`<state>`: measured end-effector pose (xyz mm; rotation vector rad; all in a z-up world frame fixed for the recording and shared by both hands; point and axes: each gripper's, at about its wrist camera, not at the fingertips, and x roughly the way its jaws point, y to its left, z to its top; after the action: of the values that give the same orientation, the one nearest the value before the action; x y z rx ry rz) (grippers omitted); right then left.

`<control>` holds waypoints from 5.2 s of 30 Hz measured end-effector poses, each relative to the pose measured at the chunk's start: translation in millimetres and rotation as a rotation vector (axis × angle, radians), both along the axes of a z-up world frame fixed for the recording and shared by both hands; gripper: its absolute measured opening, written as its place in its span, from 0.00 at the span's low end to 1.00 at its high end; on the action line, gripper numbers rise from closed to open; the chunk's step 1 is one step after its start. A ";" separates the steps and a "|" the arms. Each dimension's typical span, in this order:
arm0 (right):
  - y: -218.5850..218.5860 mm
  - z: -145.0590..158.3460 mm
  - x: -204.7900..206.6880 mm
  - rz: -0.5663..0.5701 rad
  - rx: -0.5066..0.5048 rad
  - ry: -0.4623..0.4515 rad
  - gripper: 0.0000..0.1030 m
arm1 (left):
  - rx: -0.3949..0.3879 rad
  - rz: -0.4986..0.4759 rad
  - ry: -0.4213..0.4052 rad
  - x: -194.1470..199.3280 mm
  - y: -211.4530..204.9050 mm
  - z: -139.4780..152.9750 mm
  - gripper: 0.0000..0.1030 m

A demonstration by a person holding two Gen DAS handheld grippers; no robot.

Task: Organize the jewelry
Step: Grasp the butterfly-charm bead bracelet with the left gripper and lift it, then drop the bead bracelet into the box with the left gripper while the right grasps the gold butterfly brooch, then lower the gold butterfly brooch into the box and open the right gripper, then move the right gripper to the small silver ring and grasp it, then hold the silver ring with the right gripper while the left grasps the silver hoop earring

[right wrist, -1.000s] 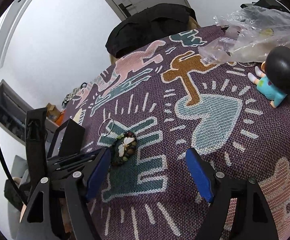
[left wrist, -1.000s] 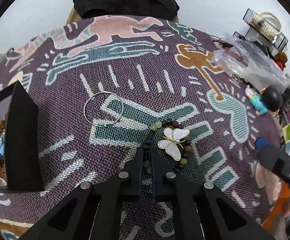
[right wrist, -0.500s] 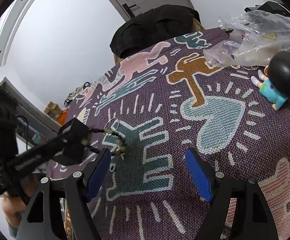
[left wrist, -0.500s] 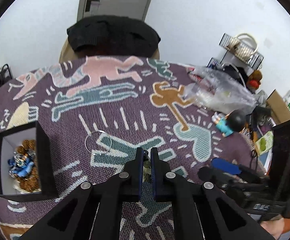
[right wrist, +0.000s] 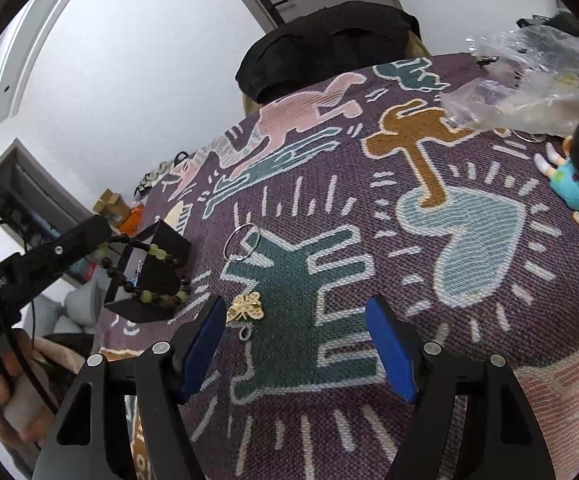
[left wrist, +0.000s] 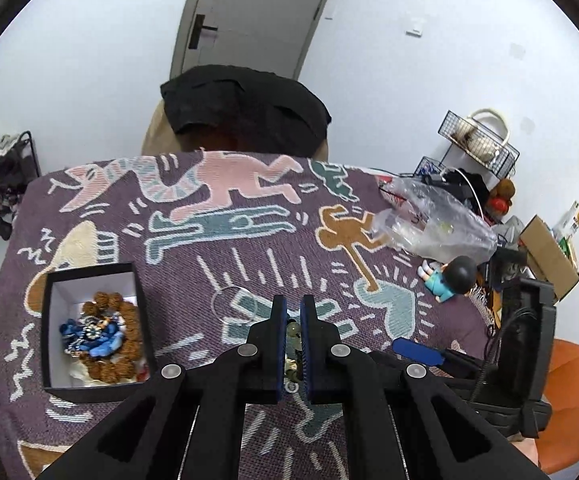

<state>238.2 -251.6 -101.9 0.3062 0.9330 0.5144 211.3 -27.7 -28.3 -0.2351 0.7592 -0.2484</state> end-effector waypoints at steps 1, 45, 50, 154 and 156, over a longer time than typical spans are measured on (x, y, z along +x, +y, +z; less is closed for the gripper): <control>4.6 -0.2 0.9 0.009 -0.007 0.001 0.71 | -0.003 0.006 -0.003 -0.8 3.3 -0.5 0.06; 131.8 22.0 3.9 0.191 -0.246 -0.108 0.41 | -0.132 0.245 0.047 -24.8 149.7 -26.4 0.50; 150.6 42.5 4.2 0.217 -0.213 -0.137 0.41 | -0.140 0.292 -0.017 -42.5 165.5 -22.1 0.72; 14.3 1.5 -9.5 0.095 -0.184 -0.161 0.14 | 0.064 0.014 0.165 8.0 -4.9 -62.5 0.42; 10.0 2.8 -9.1 0.088 -0.172 -0.162 0.14 | 0.085 0.010 0.188 18.1 -12.1 -63.4 0.45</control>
<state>229.1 -241.6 -99.1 0.0667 0.8291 0.5273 229.4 -39.9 -91.7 -0.1834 0.9526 -0.1854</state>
